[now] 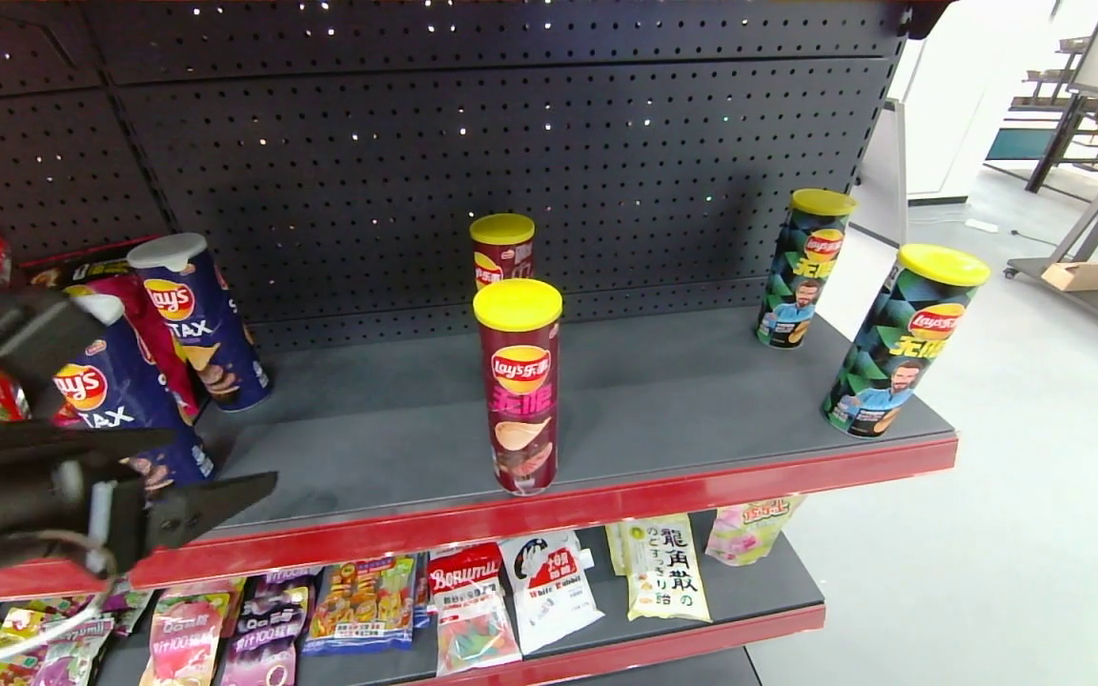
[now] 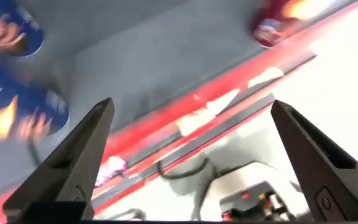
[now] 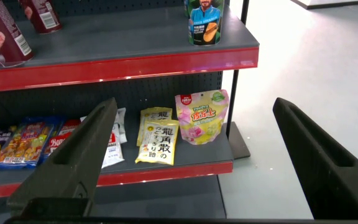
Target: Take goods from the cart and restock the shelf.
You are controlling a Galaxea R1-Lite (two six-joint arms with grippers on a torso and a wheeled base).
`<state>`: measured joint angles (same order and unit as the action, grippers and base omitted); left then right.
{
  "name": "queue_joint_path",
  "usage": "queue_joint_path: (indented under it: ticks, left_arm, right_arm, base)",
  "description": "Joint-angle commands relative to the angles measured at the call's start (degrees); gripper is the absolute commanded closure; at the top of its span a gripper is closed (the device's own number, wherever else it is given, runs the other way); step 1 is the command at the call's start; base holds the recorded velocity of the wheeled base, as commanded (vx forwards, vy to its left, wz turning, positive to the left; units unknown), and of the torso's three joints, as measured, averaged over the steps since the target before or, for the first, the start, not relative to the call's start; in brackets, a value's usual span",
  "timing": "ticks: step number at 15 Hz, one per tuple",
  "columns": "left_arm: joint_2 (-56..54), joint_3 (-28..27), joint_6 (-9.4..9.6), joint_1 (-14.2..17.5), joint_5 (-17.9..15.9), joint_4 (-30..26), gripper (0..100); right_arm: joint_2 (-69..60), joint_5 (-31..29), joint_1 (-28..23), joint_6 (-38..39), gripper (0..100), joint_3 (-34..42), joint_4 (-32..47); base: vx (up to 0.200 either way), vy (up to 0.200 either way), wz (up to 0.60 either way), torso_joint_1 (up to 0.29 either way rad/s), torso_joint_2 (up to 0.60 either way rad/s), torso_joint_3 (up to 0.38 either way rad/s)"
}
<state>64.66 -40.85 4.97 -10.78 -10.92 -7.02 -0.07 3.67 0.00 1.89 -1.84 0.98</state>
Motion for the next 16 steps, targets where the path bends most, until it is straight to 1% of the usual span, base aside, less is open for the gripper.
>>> queue_joint_path:
  ticks: [1,2,3,4,5,6,7,8,9,11,13,14,15,16]
  left_arm:
    - [-31.9,5.0,-1.19,6.3,-9.2,-11.6,0]
    - [-40.0,5.7,-1.9,5.8,-12.0,-13.6,0]
    - [-44.1,6.1,-2.07,5.6,-13.2,-14.9,0]
    - [-46.5,6.9,-3.04,5.6,-12.5,-15.3,0]
    - [-48.6,8.2,-5.76,5.6,-10.5,-15.1,0]
    - [-50.1,9.8,-7.0,5.6,-8.1,-15.0,0]
    - [-51.0,11.2,-7.17,5.6,-6.7,-15.0,0]
    - [-56.2,17.4,-8.14,5.6,-2.0,-14.9,0]
    - [-59.1,20.3,-8.05,5.5,-0.3,-14.7,0]
    - [-58.9,22.9,-8.67,5.5,0.8,-11.3,0]
    - [-58.9,27.9,-8.23,5.5,0.1,-4.9,0]
    - [-58.9,30.5,-8.14,5.5,0.2,-3.4,0]
    - [-58.9,32.1,-7.87,5.6,0.4,-1.8,0]
    - [-58.9,33.4,-7.08,5.5,0.3,-0.1,0]
  right_arm:
    - [0.1,0.0,0.0,0.0,0,0.0,0.0]
    - [0.1,0.0,0.0,0.0,0,0.0,0.0]
    - [0.1,0.0,0.0,0.0,0,0.0,0.0]
    - [0.1,0.0,0.0,0.0,0,0.0,0.0]
    - [0.1,0.0,0.0,0.0,0,0.0,0.0]
    - [0.1,0.0,0.0,0.0,0,0.0,0.0]
    - [0.1,0.0,0.0,0.0,0,0.0,0.0]
    - [0.1,0.0,0.0,0.0,0,0.0,0.0]
    - [0.1,0.0,0.0,0.0,0,0.0,0.0]
    - [0.1,0.0,0.0,0.1,0,0.0,0.0]
    - [0.1,0.3,0.0,-0.6,0,-0.1,0.1]
    - [0.1,0.5,0.0,-0.9,0,-0.1,0.1]
    - [0.1,0.5,0.0,-0.9,0,-0.1,0.2]
    - [0.1,0.5,0.0,-0.9,0,-0.1,0.1]
  base:
    - [0.0,0.0,0.0,0.0,0.0,0.0]
    - [0.0,0.0,0.0,0.0,0.0,0.0]
    - [0.0,0.0,0.0,0.0,0.0,0.0]
    - [0.0,0.0,0.0,0.0,0.0,0.0]
    - [0.0,0.0,0.0,0.0,0.0,0.0]
    - [0.0,0.0,0.0,0.0,0.0,0.0]
    - [0.0,0.0,0.0,0.0,0.0,0.0]
    - [0.0,0.0,0.0,0.0,0.0,0.0]
    - [0.0,0.0,0.0,0.0,0.0,0.0]
    - [0.0,0.0,0.0,0.0,0.0,0.0]
    - [0.0,0.0,0.0,0.0,0.0,0.0]
    - [0.0,0.0,0.0,0.0,0.0,0.0]
    - [0.0,0.0,0.6,0.007,0.01,0.002]
    - [0.0,0.0,0.6,0.002,0.01,-0.002]
